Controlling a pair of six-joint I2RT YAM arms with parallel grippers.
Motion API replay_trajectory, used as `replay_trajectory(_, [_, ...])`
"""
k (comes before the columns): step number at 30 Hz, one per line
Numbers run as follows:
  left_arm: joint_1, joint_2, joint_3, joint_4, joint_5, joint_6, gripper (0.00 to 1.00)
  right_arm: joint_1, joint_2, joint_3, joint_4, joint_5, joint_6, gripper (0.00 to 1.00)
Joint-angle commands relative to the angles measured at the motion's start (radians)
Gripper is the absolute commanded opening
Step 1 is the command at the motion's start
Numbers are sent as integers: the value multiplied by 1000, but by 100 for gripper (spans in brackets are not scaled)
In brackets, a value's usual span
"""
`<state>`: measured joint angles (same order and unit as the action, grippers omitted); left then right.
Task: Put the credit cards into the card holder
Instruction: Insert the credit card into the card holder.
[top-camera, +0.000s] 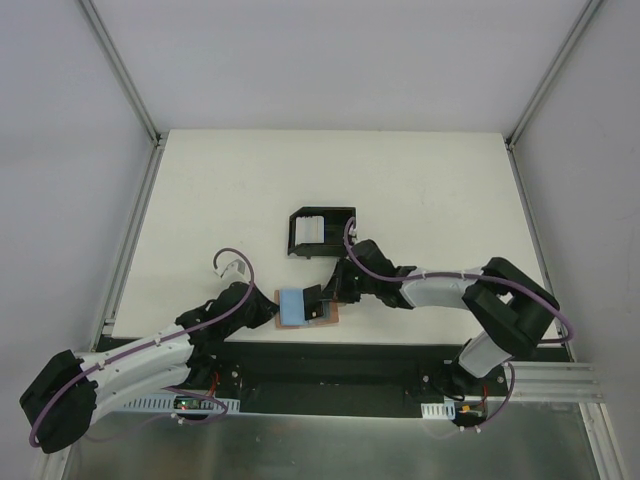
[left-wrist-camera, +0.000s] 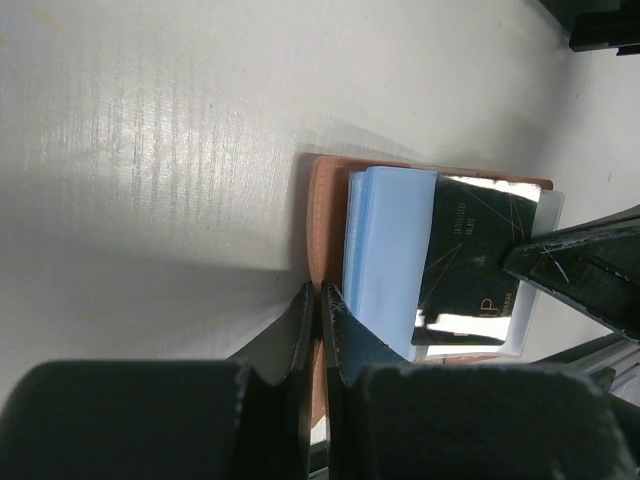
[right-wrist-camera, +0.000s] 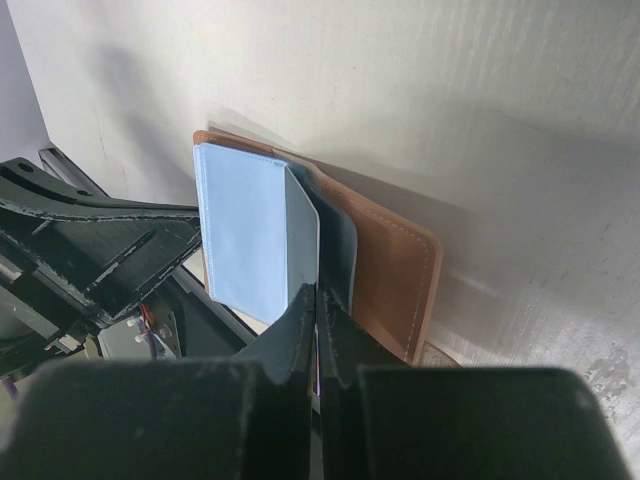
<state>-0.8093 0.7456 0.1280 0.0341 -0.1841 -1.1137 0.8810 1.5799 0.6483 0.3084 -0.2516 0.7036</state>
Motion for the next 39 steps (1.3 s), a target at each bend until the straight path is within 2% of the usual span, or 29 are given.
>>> replay_trajectory(1, [10,14,-24,12,18,-20,0,-1,17,-30,86,-12,43,0])
replay_trajectory(11, [12,15,-25,15,20,-26,0,18,0,-76,100,12,65,0])
replay_trajectory(19, [10,21,-24,23,28,-24,0,21,74,-38,118,8,53,0])
replay_trajectory(26, [10,15,-31,23,31,-28,0,9,55,-38,117,41,57,0])
replay_trajectory(39, [10,31,-21,50,57,-8,0,67,132,100,55,5,47,1])
